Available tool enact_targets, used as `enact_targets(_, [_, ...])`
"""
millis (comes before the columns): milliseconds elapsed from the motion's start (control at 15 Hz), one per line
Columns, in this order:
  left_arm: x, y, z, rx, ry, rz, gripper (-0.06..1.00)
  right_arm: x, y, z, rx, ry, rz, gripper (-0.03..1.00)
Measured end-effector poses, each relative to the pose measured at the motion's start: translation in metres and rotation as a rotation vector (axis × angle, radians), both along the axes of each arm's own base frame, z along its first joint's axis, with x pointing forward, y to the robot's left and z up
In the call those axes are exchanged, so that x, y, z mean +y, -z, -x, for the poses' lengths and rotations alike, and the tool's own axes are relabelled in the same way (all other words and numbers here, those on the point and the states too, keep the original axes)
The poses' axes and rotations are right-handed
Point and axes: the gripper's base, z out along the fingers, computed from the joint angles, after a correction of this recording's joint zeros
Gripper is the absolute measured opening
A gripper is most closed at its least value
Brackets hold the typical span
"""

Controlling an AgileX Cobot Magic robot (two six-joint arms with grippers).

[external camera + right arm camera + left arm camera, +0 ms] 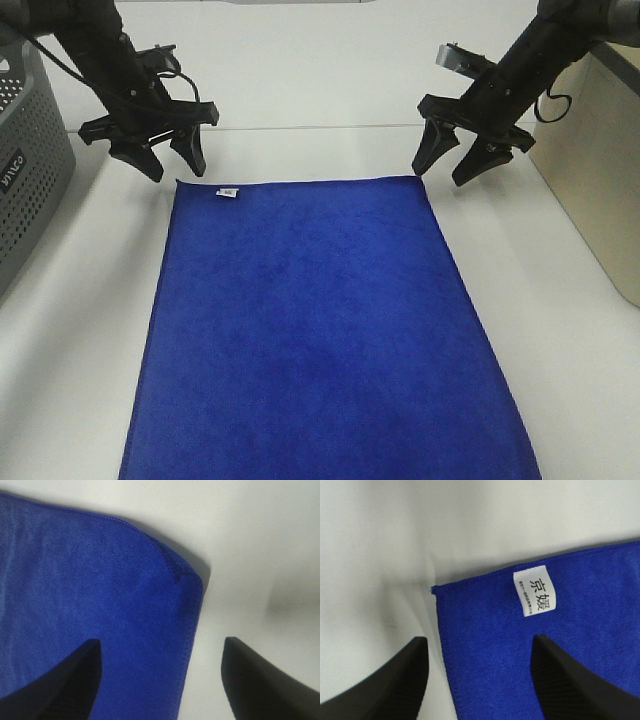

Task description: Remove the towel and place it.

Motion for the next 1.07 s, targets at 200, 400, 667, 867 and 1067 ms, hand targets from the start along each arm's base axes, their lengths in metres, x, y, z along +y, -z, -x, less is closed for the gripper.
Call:
enact_targets(200, [0.004, 0.01, -0.001, 0.018, -0.001, 0.007, 0.56, 0.0, 0.01, -0.001, 0.013, 0.004, 0.002, 0.68])
enact_targets(400, [0.004, 0.018, -0.002, 0.028, 0.0, 0.003, 0.56, 0.0, 0.024, -0.001, 0.036, 0.001, -0.003, 0.68])
enact_targets(667, [0.024, 0.018, -0.01, -0.012, -0.041, 0.031, 0.56, 0.002, 0.026, -0.006, -0.023, -0.009, -0.02, 0.68])
enact_targets(867, [0.026, 0.033, -0.01, 0.013, -0.022, 0.034, 0.56, 0.002, 0.028, -0.01, -0.059, 0.011, -0.019, 0.68])
enact_targets(1067, [0.025, 0.045, -0.009, 0.04, -0.017, 0.043, 0.56, 0.001, 0.028, -0.013, -0.087, 0.019, -0.005, 0.68])
